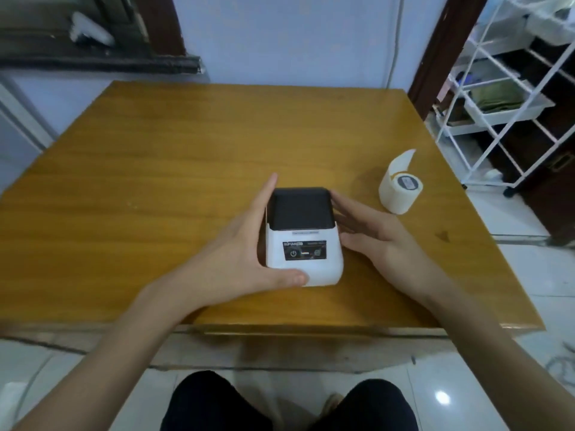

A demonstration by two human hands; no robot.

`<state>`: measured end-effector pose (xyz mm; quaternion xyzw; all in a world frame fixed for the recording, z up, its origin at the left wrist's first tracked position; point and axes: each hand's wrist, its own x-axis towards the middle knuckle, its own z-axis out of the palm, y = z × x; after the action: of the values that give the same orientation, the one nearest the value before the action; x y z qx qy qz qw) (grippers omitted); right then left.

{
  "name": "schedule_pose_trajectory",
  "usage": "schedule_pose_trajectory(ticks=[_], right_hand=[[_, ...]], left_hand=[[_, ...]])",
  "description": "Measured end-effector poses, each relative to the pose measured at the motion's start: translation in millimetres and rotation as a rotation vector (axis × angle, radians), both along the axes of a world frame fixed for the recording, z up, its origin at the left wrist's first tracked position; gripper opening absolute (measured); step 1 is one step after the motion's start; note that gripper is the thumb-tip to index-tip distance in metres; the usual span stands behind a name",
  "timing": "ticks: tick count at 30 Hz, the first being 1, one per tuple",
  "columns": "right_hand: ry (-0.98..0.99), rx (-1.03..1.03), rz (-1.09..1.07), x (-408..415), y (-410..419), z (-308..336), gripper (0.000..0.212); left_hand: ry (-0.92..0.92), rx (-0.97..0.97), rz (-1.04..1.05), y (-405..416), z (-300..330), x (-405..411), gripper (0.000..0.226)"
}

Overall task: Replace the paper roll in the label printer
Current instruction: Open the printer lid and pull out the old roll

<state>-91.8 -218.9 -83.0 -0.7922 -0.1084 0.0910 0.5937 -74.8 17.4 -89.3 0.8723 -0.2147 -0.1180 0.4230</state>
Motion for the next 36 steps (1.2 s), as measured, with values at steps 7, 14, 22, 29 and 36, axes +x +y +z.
schedule_pose_trajectory(ticks=[7, 14, 22, 29, 36], right_hand=[[-0.010, -0.025, -0.048, -9.0, 0.8, -6.6, 0.075], [-0.029, -0.019, -0.053, -6.7, 1.1, -5.2, 0.075], [-0.003, -0.002, 0.005, -6.8, -2.3, -3.7, 0.083], [0.021, 0.032, 0.030, -5.1, -3.9, -3.2, 0.087], [0.051, 0.072, 0.041, -2.6, -6.8, -4.8, 0.090]], left_hand=[[0.047, -0.027, 0.047, 0.9, 5.4, -2.8, 0.128], [0.082, -0.007, 0.057, 1.2, 7.5, -4.1, 0.129], [0.091, -0.004, 0.067, 0.7, 9.2, -5.2, 0.132], [0.090, 0.006, 0.063, 1.4, 7.5, -4.0, 0.134], [0.088, 0.015, 0.066, 1.1, 7.1, -3.7, 0.133]])
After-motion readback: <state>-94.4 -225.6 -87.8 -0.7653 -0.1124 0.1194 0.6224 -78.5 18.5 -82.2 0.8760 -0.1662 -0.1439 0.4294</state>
